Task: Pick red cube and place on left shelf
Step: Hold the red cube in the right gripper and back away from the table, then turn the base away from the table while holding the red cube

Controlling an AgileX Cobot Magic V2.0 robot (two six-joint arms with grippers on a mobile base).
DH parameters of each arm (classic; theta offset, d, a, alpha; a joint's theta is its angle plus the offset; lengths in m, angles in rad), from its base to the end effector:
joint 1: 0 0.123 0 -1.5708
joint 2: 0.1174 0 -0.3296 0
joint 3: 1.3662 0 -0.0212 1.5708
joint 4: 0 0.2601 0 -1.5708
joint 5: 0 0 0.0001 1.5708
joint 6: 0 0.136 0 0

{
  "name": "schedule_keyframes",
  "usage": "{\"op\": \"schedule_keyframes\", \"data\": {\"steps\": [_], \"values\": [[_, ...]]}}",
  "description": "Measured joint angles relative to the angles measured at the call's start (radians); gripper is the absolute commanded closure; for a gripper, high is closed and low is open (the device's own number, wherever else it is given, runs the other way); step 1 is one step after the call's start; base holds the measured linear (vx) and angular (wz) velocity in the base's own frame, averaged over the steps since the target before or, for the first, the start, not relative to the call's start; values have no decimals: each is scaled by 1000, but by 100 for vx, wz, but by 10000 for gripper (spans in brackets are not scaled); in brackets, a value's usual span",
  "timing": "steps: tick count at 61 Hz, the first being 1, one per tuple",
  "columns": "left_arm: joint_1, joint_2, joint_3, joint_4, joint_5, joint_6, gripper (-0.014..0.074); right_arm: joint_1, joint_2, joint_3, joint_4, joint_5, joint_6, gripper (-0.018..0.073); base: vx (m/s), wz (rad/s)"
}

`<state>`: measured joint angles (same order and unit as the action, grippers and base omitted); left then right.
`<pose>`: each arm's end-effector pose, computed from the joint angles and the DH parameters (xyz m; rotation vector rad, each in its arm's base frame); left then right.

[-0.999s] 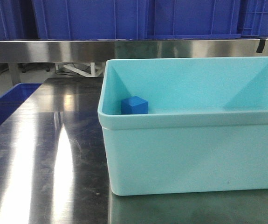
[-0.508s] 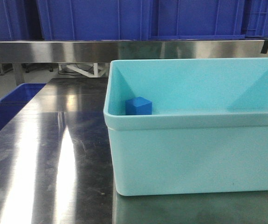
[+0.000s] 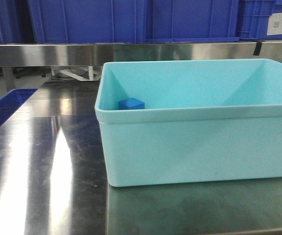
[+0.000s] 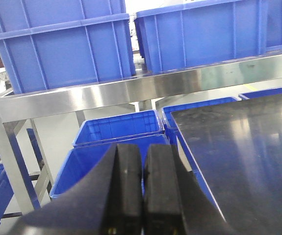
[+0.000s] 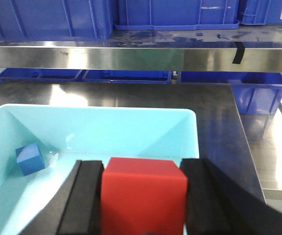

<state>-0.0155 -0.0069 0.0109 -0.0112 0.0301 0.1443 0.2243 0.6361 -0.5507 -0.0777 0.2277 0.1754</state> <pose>0.0657 -0.0011 0.2092 0.1130 1.5142 0.0938 0.1489 0.0315 0.3397 -0.0996 1.7984 0.2159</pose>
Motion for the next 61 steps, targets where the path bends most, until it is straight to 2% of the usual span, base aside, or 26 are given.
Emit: {"op": "schedule_keyframes", "data": {"steps": [61], "values": [[0, 0, 0, 0, 0, 0, 491, 0, -4, 0, 0, 0, 0, 501, -17, 17]]}}
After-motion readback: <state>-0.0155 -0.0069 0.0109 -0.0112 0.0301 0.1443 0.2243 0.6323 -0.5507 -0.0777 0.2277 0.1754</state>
